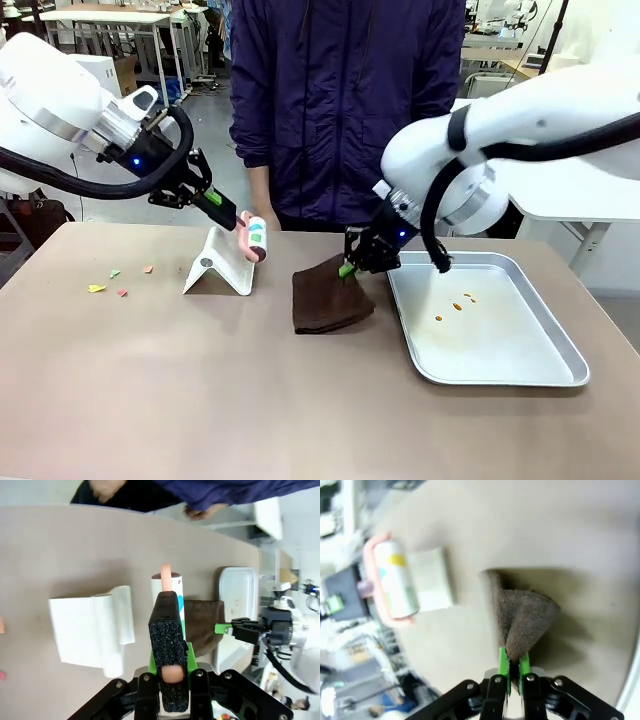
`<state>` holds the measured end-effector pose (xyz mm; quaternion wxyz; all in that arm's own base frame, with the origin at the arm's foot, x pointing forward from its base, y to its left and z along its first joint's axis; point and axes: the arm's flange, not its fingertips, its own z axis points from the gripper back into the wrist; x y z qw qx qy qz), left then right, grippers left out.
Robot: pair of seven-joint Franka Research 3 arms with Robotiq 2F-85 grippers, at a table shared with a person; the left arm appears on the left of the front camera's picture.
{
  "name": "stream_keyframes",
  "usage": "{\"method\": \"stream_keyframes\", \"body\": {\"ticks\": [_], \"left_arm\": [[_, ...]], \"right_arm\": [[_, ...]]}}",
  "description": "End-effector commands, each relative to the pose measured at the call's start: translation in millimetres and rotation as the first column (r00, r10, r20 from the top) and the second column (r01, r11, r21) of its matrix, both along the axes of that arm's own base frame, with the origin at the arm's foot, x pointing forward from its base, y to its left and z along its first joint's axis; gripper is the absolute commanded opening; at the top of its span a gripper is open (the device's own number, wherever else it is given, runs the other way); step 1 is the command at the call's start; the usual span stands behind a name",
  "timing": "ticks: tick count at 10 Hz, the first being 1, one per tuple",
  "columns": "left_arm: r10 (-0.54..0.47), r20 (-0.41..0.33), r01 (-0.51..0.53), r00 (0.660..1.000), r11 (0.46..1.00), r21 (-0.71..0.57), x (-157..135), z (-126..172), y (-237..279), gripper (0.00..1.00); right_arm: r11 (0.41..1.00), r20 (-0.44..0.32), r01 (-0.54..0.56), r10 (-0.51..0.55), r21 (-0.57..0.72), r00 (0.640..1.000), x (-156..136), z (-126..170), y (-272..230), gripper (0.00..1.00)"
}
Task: Clean the surface of the table.
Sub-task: Hold the Lint Roller with your left hand and the towel with your right hand.
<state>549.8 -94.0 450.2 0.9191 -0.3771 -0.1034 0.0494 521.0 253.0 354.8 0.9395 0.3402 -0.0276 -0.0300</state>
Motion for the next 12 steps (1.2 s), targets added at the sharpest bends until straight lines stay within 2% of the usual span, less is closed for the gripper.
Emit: {"method": "stream_keyframes", "body": {"ticks": [1, 2, 4, 7, 9, 10, 11, 12], "left_arm": [[-0.024, 0.016, 0.026, 1.000, 0.991, -0.130, -30, 15, 20, 0.00], [-0.086, 0.008, 0.086, 0.996, 0.983, -0.165, -45, 25, 32, 0.18], [-0.169, 0.083, 0.186, 0.982, 0.941, -0.283, -87, 42, 69, 0.18], [-0.139, 0.194, 0.214, 0.971, 0.869, -0.446, -139, 47, 143, 0.18], [-0.096, 0.172, 0.167, 0.980, 0.868, -0.467, -164, 39, 189, 0.18], [-0.107, 0.139, 0.160, 0.984, 0.874, -0.460, -182, 29, 225, 0.18], [-0.036, 0.090, 0.073, 0.995, 0.886, -0.459, -195, 23, 253, 0.18], [0.016, 0.129, 0.052, 0.991, 0.864, -0.501, -210, 15, 285, 0.18]], "right_arm": [[0.932, 0.023, -0.074, 0.070, 0.354, 0.997, -48, 9, -50, 0.00], [0.903, 0.037, -0.099, 0.092, 0.419, 0.995, -67, 22, -59, 0.00], [0.902, 0.156, -0.117, 0.056, 0.415, 0.986, -122, 45, -76, 0.00], [0.880, 0.274, -0.086, -0.052, 0.467, 0.960, -196, 73, -136, 0.00], [0.862, 0.305, 0.005, -0.185, 0.507, 0.934, -225, 88, -189, 0.00], [0.870, 0.324, 0.020, -0.204, 0.492, 0.924, -241, 98, -220, 0.00], [0.864, 0.285, 0.055, -0.225, 0.501, 0.932, -248, 106, -244, 0.00], [0.850, 0.202, 0.109, -0.244, 0.515, 0.949, -250, 110, -270, 0.00]]}}
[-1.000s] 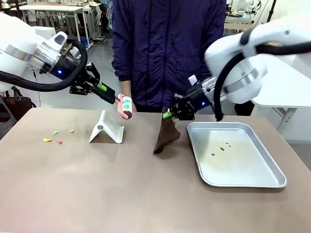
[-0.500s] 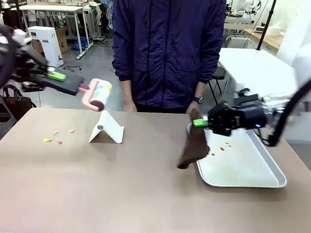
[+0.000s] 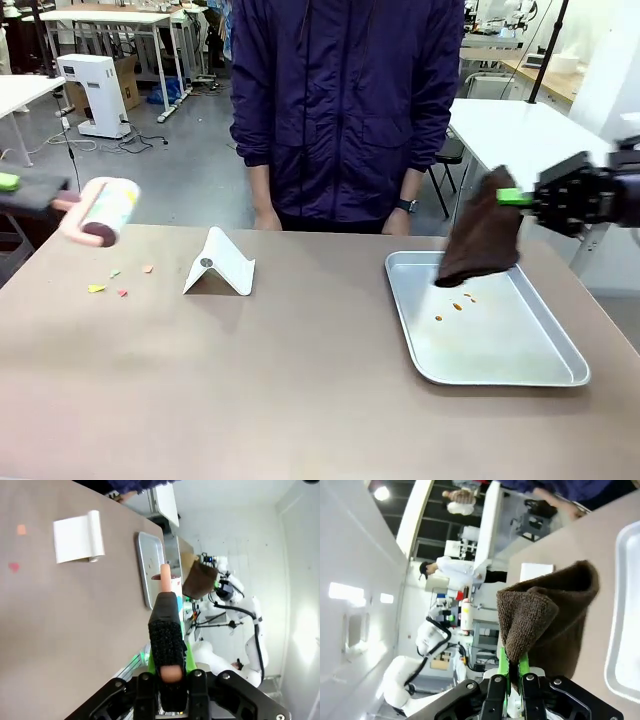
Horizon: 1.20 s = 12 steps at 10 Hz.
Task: Clean the surface of the table.
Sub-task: Hold the Lint Roller with your left hand and the towel with your right hand.
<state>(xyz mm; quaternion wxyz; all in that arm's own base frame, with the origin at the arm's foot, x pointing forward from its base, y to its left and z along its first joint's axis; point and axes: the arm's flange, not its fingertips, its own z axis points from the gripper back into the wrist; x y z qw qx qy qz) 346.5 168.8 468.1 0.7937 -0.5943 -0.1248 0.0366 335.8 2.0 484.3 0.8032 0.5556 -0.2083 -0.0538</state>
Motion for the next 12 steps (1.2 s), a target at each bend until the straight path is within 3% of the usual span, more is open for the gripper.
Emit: {"method": "stream_keyframes", "body": {"ticks": [1, 3, 4, 6, 8, 9, 10, 12], "left_arm": [[0.033, 0.059, -0.031, 0.998, 0.999, -0.041, -18, -12, 44, 0.18], [0.004, 0.071, 0.001, 0.997, 0.997, -0.077, -40, -28, 72, 0.18], [-0.002, 0.088, 0.011, 0.996, 0.995, -0.099, -48, -34, 78, 0.18], [-0.062, 0.063, 0.068, 0.996, 0.994, -0.082, -50, -45, 79, 0.18], [-0.147, 0.038, 0.149, 0.988, 0.988, -0.050, -40, -51, 70, 0.18], [-0.142, 0.015, 0.142, 0.990, 0.989, -0.036, -35, -51, 64, 0.18], [-0.071, 0.029, 0.073, 0.997, 0.994, -0.078, -43, -53, 68, 0.18], [-0.071, 0.029, 0.073, 0.997, 0.994, -0.078, -43, -53, 68, 0.18]], "right_arm": [[0.996, -0.183, 0.041, -0.026, 0.078, 0.983, -67, -17, -42, 0.00], [0.980, -0.342, 0.077, -0.009, 0.183, 0.940, -79, -17, -87, 0.00], [0.972, -0.435, 0.114, -0.013, 0.207, 0.900, -82, -23, -110, 0.00], [0.980, -0.480, 0.064, 0.034, 0.187, 0.877, -81, -39, -134, 0.00], [0.976, -0.476, -0.036, 0.136, 0.213, 0.869, -74, -56, -143, 0.00], [0.981, -0.453, -0.063, 0.141, 0.183, 0.880, -73, -63, -144, 0.00], [0.978, -0.495, 0.041, 0.067, 0.205, 0.866, -83, -56, -132, 0.00], [0.978, -0.495, 0.041, 0.067, 0.205, 0.866, -83, -56, -132, 0.00]]}}
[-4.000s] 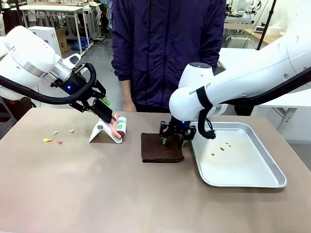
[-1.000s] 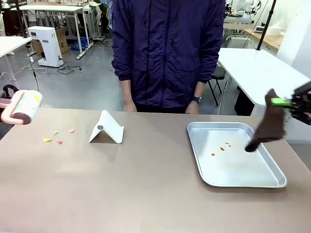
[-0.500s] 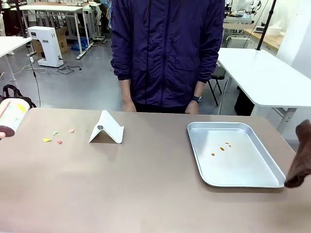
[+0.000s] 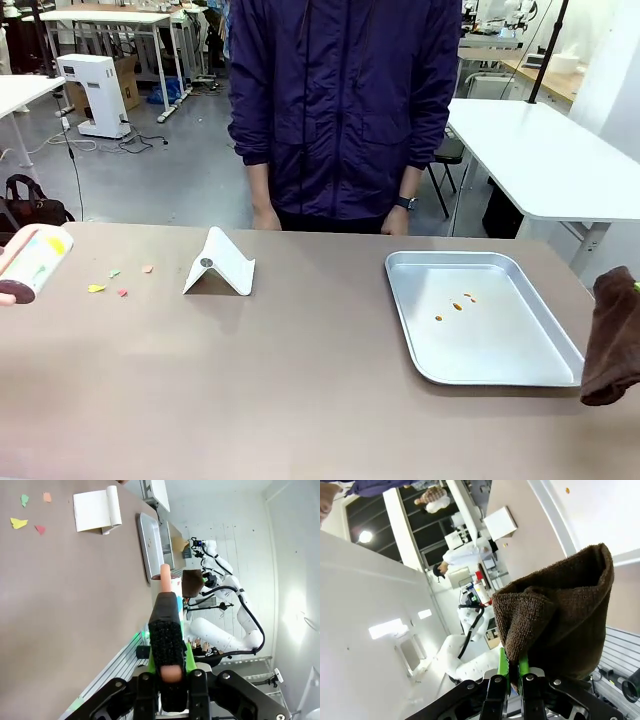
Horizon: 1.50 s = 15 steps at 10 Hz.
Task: Clean the surface of the table.
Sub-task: Hold the Lint Roller with your left hand and the towel with your right hand, then if a person points to the right, clean the right side of the table with your right hand, and if they point to the left, clean the left side with your left hand.
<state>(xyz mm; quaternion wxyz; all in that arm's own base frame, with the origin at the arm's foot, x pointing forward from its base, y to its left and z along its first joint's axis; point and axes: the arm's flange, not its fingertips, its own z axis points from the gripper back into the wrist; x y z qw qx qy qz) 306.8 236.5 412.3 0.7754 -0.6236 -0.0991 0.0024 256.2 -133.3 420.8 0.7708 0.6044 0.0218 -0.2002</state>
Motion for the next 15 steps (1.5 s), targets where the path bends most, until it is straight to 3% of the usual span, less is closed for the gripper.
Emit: {"method": "stream_keyframes", "body": {"ticks": [1, 15], "left_arm": [[0.019, 0.018, -0.019, 1.000, 1.000, -0.019, -3.9, 3.0, 0.7, 0.18], [0.019, 0.018, -0.019, 1.000, 1.000, -0.019, -3.9, 3.0, 0.7, 0.18]], "right_arm": [[1.000, -0.006, 0.025, -0.025, 0.003, 1.000, -3.2, 7.2, 3.1, 0.00], [1.000, -0.006, 0.025, -0.025, 0.003, 1.000, -3.2, 7.2, 3.1, 0.00]]}}
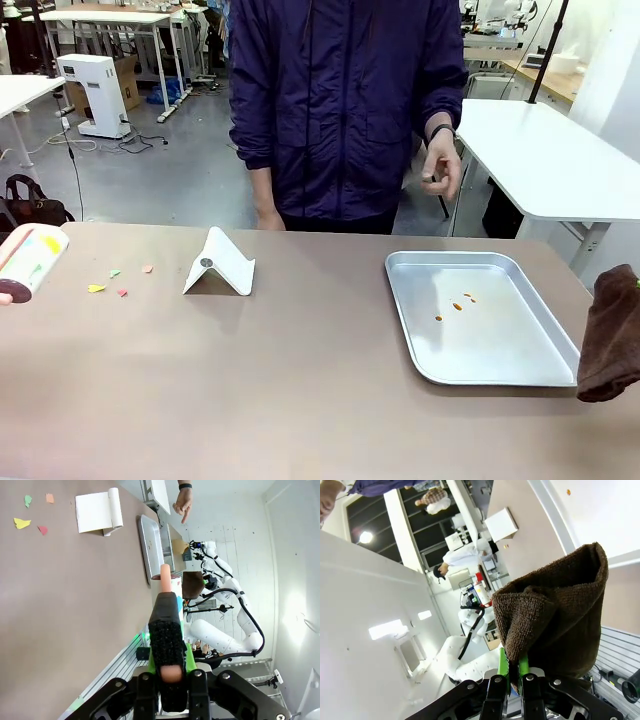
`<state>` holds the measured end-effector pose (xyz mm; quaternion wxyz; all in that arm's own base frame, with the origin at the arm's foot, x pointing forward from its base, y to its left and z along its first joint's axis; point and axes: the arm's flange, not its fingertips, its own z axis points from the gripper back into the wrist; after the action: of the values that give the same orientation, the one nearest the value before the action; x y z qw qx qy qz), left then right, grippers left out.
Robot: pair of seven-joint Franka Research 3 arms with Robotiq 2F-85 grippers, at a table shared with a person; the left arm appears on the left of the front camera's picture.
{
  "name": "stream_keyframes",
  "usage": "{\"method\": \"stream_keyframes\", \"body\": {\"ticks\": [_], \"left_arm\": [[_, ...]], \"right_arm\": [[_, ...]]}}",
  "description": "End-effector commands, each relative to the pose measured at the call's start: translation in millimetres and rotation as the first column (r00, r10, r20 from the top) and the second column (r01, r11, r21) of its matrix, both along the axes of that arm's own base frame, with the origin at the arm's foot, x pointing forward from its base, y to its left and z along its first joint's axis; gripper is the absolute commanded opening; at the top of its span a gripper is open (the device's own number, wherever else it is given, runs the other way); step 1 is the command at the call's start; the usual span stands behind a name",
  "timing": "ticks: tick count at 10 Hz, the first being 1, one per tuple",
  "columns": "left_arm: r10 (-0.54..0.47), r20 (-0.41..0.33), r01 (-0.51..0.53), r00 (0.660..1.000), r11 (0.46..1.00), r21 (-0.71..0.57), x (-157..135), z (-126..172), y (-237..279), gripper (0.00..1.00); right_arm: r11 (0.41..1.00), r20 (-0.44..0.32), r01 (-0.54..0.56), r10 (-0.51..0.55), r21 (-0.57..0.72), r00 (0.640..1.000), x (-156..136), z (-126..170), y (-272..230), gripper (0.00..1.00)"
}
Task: Clean the surface of the table.
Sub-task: If a person points to the right, clean the right side of the table with your right hand, and if they point to the left, clean the left side with your left hand.
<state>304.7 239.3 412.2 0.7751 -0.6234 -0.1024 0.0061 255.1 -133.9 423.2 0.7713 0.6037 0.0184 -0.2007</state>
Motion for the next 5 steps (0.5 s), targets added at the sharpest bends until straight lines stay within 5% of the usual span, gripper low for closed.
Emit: {"method": "stream_keyframes", "body": {"ticks": [1, 5], "left_arm": [[0.010, 0.018, -0.009, 1.000, 1.000, -0.018, -1.7, 3.0, -2.2, 0.18], [0.010, 0.018, -0.009, 1.000, 1.000, -0.018, -1.7, 3.0, -2.2, 0.18]], "right_arm": [[1.000, -0.011, 0.020, -0.020, 0.006, 1.000, -2.1, 4.8, 3.7, 0.00], [1.000, -0.011, 0.020, -0.020, 0.006, 1.000, -2.1, 4.8, 3.7, 0.00]]}}
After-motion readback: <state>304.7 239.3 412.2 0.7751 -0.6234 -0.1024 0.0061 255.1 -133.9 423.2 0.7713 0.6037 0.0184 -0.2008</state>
